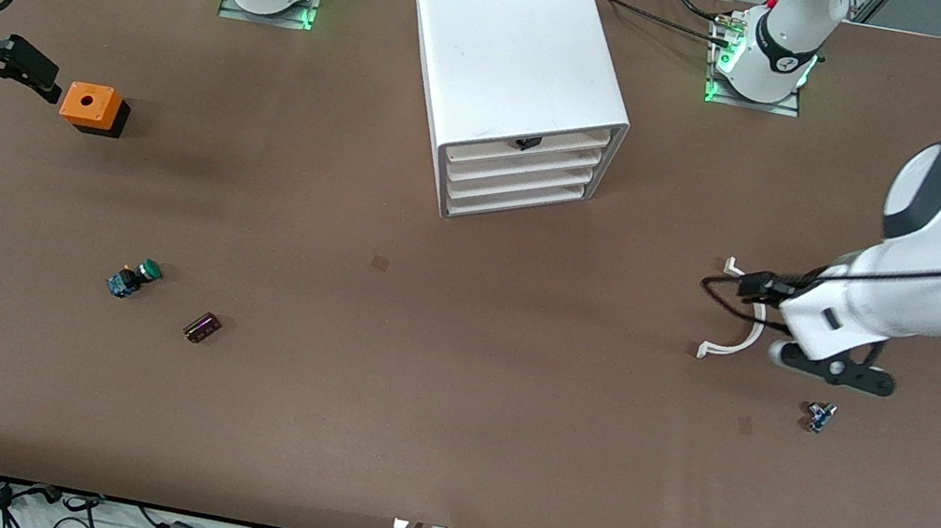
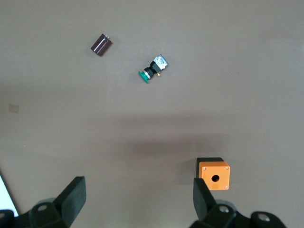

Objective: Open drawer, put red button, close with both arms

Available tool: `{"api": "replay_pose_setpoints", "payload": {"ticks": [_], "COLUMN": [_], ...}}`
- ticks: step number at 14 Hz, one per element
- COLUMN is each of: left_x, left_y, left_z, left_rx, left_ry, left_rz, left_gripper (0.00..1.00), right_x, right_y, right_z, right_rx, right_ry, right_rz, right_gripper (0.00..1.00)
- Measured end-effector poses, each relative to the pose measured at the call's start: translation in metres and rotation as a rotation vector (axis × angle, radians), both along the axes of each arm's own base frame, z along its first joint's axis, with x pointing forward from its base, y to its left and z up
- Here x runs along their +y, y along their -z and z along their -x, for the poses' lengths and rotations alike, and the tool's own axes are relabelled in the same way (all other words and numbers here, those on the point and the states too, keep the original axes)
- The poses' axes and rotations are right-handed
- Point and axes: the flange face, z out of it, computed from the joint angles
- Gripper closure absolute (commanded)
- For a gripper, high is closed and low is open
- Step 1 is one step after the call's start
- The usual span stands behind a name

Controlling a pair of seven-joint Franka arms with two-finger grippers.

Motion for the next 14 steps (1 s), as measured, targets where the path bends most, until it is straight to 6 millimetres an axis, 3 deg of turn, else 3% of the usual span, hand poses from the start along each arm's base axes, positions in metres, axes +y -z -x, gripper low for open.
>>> {"api": "replay_pose_setpoints", "payload": {"ticks": [4,7,10,14], "left_x": [0.046,0.054,0.058,0.063], "left_y": [-0.062,-0.097,-0.111,-0.107], "left_z": [0.025,0.062,0.086,0.082], "left_rx": [-0.032,-0.075,-0.133,-0.178], "left_ry": [0.084,0.100,0.079,0.057], "left_rz": [-0.010,0.009,0.058,0.058], "left_gripper": [0.00,0.00,0.00,0.00], "right_x": [0.000,0.000,0.000,0.000], "right_y": [0.000,0.001,0.000,-0.001], "right_z": [0.000,0.000,0.000,-0.001], "right_rx": [0.001,0.001,0.000,-0.011], "right_ry": [0.000,0.000,0.000,0.000], "right_rz": [0.000,0.000,0.000,0.001], "right_gripper": [0.00,0.00,0.00,0.00]}}
